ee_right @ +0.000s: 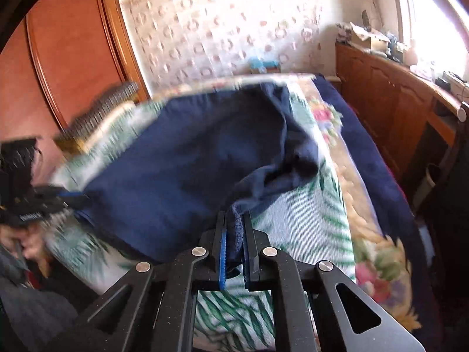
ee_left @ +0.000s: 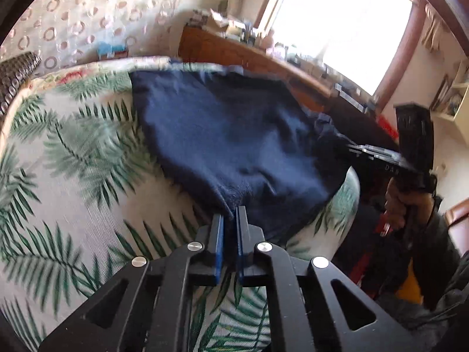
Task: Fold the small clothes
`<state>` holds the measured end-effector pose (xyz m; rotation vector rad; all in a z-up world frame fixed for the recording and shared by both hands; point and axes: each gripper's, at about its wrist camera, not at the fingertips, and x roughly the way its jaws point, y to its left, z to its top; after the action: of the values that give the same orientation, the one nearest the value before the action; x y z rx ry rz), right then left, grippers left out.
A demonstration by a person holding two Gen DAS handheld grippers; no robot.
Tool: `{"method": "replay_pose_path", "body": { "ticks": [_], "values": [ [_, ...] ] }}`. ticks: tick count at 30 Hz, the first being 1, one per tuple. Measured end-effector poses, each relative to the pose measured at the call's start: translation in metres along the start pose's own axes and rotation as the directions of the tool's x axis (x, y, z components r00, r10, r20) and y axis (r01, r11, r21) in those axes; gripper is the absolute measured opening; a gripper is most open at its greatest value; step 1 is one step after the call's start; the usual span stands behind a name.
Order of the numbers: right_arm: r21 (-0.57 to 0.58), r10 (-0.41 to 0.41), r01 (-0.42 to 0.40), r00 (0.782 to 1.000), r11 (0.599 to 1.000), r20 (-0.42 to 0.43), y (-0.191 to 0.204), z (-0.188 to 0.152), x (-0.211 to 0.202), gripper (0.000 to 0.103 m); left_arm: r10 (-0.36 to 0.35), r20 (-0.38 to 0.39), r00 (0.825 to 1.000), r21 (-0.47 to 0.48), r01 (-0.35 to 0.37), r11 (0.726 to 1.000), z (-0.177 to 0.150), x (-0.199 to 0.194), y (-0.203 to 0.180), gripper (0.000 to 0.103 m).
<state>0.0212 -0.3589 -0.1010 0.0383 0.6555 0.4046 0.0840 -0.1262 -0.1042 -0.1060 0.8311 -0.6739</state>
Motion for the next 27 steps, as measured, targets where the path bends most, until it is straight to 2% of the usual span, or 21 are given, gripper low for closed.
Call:
{"method": "replay_pose_path", "body": {
  "ticks": [2,5,7,12,17,20,25,27],
  "values": [
    [0.011,0.006,-0.007,0.998,1.000,0.056,-0.003,0.011,-0.010,0.008,-0.020,0.030,0.999,-0.016,0.020,1.000,0.016,-0.008,0.002,0.007],
    [0.023,0.043,-0.046,0.991,0.999,0.125,-0.009,0.034,-0.018,0.008,0.006,0.084,0.996,0.010,-0.007,1.000,0.042,-0.017,0.002,0.007],
    [0.014,0.039,-0.042,0.985,0.999,0.167,-0.011,0.049,-0.019,0.008,0.009,0.118,0.993,0.001,-0.010,1.000,0.061,-0.021,0.007,0.007],
    [-0.005,0.034,-0.034,0.975,0.999,0.221,-0.023,0.088,-0.006,0.008,0.045,0.171,0.984,-0.018,-0.043,0.999,0.113,-0.018,0.028,0.007],
    [-0.028,0.014,-0.008,0.973,1.000,0.230,-0.037,0.132,0.018,0.008,0.094,0.177,0.980,-0.039,-0.088,0.995,0.151,-0.001,0.050,0.007],
    [-0.043,0.000,0.010,0.977,0.999,0.215,-0.040,0.159,0.049,0.008,0.125,0.167,0.978,-0.062,-0.116,0.991,0.170,0.015,0.067,0.007],
    [-0.034,-0.030,0.035,0.989,0.999,0.147,-0.031,0.176,0.100,0.008,0.152,0.124,0.981,-0.085,-0.142,0.986,0.186,0.046,0.095,0.007],
    [-0.035,-0.034,0.039,0.992,0.999,0.120,-0.030,0.184,0.105,0.008,0.170,0.106,0.980,-0.081,-0.161,0.984,0.186,0.056,0.100,0.007]
  ]
}}
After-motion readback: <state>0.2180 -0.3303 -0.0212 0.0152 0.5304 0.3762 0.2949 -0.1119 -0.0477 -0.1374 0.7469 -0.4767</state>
